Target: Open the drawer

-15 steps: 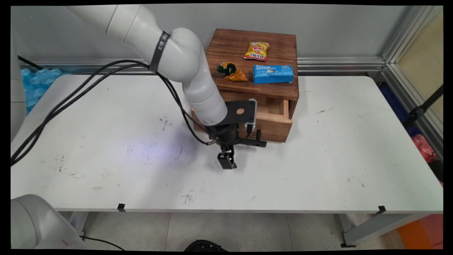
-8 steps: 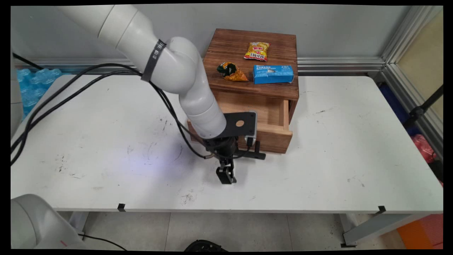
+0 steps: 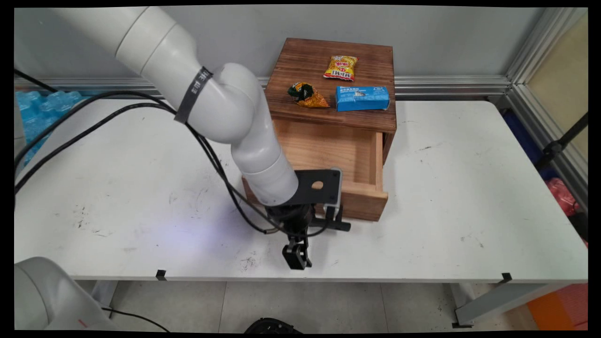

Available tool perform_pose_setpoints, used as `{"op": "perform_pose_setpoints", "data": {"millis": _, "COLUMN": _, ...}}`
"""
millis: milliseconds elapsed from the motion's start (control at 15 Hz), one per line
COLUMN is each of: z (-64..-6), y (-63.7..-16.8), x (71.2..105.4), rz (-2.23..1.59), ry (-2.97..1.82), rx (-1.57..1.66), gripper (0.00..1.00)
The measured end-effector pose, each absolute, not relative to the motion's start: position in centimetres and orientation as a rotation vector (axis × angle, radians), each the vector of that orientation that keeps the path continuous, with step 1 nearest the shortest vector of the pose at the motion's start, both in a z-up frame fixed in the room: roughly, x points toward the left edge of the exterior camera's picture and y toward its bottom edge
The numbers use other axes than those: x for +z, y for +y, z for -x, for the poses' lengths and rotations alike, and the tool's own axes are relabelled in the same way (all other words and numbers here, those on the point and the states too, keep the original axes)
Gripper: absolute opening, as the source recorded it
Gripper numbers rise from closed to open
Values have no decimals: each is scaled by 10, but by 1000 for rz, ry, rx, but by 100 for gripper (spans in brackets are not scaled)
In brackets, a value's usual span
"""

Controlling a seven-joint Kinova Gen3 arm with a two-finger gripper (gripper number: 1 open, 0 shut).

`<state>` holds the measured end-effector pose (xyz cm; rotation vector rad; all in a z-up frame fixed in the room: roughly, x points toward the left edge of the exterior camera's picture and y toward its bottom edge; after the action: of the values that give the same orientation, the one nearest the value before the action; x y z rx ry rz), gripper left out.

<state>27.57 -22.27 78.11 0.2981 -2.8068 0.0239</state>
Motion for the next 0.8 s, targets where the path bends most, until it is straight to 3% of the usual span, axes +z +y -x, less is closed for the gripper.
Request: {"op": "perform_pose_setpoints", "data": {"millis": 800, "z": -261, "y": -175, "x": 789, "rz": -199, "ry": -2803, "rx": -42, "gripper": 100}}
